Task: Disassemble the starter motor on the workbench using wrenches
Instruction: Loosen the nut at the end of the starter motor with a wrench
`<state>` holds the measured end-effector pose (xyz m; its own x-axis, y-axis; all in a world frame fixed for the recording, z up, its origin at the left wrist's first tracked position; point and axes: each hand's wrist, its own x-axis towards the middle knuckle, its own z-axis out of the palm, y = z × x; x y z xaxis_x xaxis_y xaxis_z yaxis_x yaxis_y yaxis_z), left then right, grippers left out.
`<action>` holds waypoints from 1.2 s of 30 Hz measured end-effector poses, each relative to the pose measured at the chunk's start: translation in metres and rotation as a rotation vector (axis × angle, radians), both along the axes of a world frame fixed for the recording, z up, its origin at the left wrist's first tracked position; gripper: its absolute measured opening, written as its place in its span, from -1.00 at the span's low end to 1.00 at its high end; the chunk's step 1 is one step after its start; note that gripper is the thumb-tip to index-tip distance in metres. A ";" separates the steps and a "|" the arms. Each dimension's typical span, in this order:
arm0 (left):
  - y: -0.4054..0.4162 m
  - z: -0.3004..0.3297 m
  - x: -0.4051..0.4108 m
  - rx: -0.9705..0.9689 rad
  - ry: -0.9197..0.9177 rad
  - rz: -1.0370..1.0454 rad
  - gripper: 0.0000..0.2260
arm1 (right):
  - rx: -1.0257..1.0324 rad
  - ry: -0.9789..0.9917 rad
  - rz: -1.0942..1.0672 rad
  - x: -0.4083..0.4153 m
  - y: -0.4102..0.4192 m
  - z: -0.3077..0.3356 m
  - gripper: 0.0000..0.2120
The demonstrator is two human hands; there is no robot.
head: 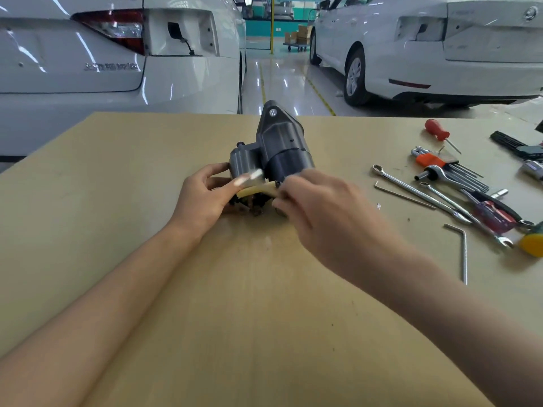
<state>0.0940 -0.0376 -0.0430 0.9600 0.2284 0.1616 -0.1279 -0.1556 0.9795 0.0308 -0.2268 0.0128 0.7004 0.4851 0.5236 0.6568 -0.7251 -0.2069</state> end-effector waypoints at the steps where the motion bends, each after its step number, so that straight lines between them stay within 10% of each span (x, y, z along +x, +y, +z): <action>1: 0.000 0.000 0.000 0.001 0.000 0.000 -0.49 | -0.116 -0.029 0.012 -0.002 0.006 0.003 -0.88; 9: -0.001 -0.001 0.002 0.010 -0.027 0.009 -0.50 | -0.467 -0.043 0.048 -0.016 0.016 -0.021 -0.88; 18: -0.001 0.001 0.000 -0.016 0.004 0.003 -0.46 | 1.187 0.792 -0.011 -0.005 -0.011 -0.030 -0.76; 24: -0.001 0.002 -0.002 -0.013 0.018 -0.010 -0.42 | 1.662 1.031 -0.059 0.006 -0.014 -0.027 -0.73; 31: -0.001 0.003 -0.004 -0.009 0.030 -0.023 -0.29 | 1.665 0.965 0.038 0.005 -0.015 -0.030 -0.83; 36: 0.000 0.002 -0.004 0.020 0.020 -0.021 -0.29 | 0.847 0.369 -0.013 0.010 -0.018 -0.023 -0.84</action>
